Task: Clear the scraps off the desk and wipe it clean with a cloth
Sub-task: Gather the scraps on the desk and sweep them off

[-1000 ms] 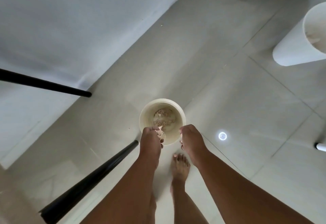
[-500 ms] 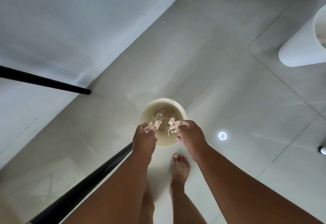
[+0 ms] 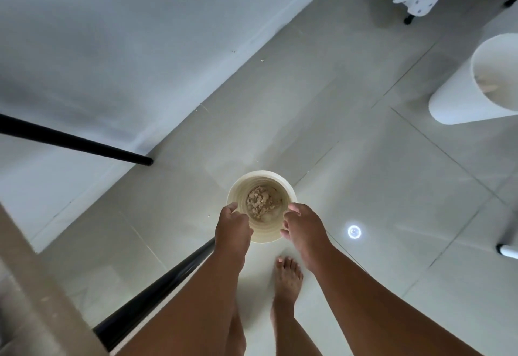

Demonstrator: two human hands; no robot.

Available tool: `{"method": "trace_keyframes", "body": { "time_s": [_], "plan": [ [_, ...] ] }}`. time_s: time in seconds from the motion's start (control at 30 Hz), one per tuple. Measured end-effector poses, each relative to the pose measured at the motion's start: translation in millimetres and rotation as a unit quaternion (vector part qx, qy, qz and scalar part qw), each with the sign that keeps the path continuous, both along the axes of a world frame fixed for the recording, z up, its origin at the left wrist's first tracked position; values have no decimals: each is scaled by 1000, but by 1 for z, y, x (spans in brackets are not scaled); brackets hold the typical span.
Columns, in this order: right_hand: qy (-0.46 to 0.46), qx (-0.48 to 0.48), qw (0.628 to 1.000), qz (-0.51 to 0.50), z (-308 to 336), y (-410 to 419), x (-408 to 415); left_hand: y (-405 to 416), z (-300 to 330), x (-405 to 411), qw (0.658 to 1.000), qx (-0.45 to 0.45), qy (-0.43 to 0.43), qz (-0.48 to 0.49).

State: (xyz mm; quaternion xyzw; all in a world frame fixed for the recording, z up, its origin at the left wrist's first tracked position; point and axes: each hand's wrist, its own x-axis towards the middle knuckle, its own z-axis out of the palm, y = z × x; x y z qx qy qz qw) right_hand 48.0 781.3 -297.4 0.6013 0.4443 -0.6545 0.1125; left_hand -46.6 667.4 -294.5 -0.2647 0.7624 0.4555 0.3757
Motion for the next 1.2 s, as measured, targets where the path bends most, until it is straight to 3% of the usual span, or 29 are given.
{"method": "trace_keyframes", "body": {
  "time_s": [0.3,0.6,0.87,1.2],
  "plan": [
    [62,33,997,20,122,-12,-12,-12,125,12,995,83,54,-15],
    [116,81,979,145,248,-41,-35,-98,271,6,987,125,94,29],
    [181,88,952,231,310,-140,-80,-225,338,-19,971,108,192,92],
    [224,160,880,387,346,-328,-108,-466,363,-31,948,71,255,178]
  ]
}}
